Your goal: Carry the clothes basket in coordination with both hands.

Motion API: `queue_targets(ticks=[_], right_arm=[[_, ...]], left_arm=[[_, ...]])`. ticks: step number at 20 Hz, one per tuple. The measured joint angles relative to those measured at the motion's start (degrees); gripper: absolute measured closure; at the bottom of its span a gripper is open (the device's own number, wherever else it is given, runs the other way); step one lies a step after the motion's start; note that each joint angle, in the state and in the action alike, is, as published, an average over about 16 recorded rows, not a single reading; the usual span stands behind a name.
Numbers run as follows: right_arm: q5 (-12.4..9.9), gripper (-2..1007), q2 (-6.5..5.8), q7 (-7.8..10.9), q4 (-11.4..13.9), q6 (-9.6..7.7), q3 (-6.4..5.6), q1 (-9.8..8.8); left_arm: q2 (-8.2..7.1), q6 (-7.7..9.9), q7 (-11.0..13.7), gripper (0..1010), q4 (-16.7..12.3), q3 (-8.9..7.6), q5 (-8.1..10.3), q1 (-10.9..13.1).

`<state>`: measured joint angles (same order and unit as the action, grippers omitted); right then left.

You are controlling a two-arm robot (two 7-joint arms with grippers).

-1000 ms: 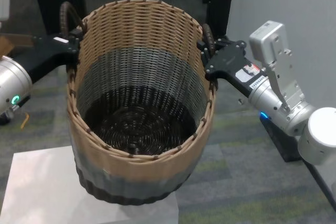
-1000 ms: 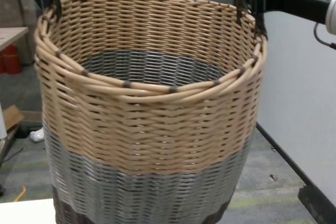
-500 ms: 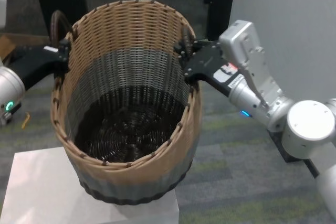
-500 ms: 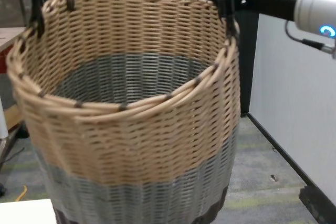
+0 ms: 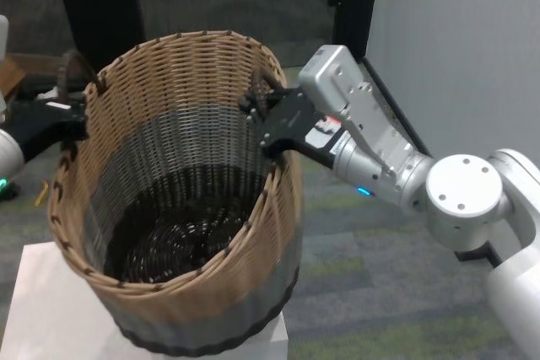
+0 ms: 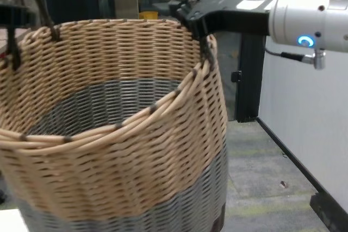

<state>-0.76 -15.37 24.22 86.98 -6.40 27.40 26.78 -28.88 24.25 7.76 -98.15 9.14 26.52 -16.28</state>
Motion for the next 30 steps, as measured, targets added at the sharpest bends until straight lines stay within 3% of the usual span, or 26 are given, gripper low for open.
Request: queue_targets(ticks=[8, 17, 23, 30], right_arm=[[-0.4, 937, 0.58, 2.16, -0.7, -2.11, 3.38, 1.25], [-0.4, 937, 2.41, 3.08, -2.6, -2.0, 6.62, 3.07], [0.0, 937, 4.5, 2.49, -4.9, -1.22, 8.13, 4.44], [0.8, 937, 7.12, 1.16, -8.1, 0.13, 8.99, 5.77]], left_arm=[[-0.17, 3.24, -2.8, 1010, -1.2, -2.68, -1.74, 1.5], [0.25, 5.29, -5.0, 1010, -2.3, -5.55, -3.03, 3.2], [1.04, 5.26, -6.1, 1010, -1.7, -6.58, -4.34, 3.2], [1.99, 3.54, -6.2, 1010, 0.7, -6.54, -6.27, 1.5]])
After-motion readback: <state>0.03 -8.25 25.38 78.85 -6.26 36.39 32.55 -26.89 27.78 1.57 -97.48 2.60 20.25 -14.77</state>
